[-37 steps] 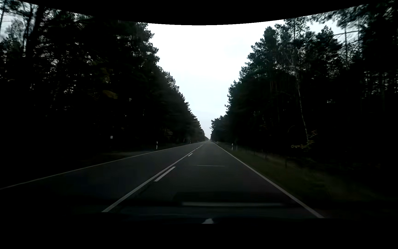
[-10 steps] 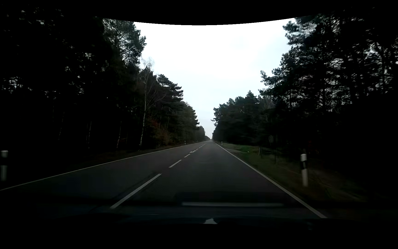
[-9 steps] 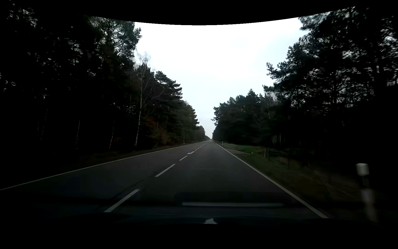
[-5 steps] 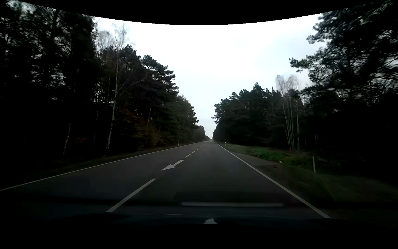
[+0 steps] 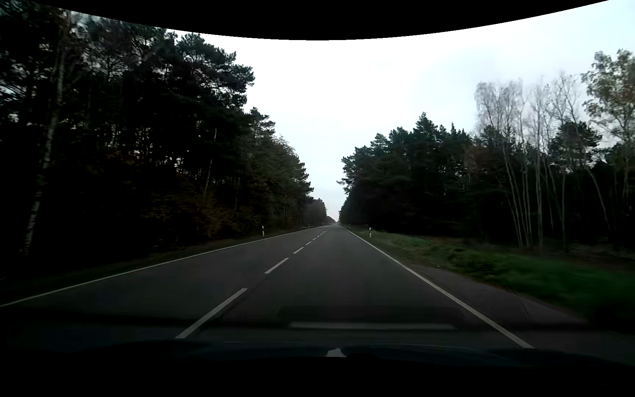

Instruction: Follow the waypoints while adhering to traffic rules and regulations

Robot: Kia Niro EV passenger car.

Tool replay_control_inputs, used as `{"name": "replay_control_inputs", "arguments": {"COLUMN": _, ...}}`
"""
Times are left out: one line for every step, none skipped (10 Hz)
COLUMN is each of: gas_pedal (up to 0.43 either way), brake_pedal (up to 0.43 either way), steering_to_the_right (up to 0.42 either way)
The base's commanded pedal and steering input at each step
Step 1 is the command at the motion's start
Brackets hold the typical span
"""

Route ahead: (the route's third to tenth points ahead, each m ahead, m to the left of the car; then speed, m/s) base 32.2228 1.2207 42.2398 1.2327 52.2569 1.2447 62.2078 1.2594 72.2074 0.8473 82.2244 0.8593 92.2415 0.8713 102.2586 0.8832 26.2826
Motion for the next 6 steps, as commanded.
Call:
{"name": "replay_control_inputs", "arguments": {"gas_pedal": 0.37, "brake_pedal": 0.0, "steering_to_the_right": 0.001}}
{"name": "replay_control_inputs", "arguments": {"gas_pedal": 0.37, "brake_pedal": 0.0, "steering_to_the_right": 0.001}}
{"name": "replay_control_inputs", "arguments": {"gas_pedal": 0.37, "brake_pedal": 0.0, "steering_to_the_right": 0.001}}
{"name": "replay_control_inputs", "arguments": {"gas_pedal": 0.37, "brake_pedal": 0.0, "steering_to_the_right": 0.001}}
{"name": "replay_control_inputs", "arguments": {"gas_pedal": 0.37, "brake_pedal": 0.0, "steering_to_the_right": 0.001}}
{"name": "replay_control_inputs", "arguments": {"gas_pedal": 0.37, "brake_pedal": 0.0, "steering_to_the_right": 0.001}}
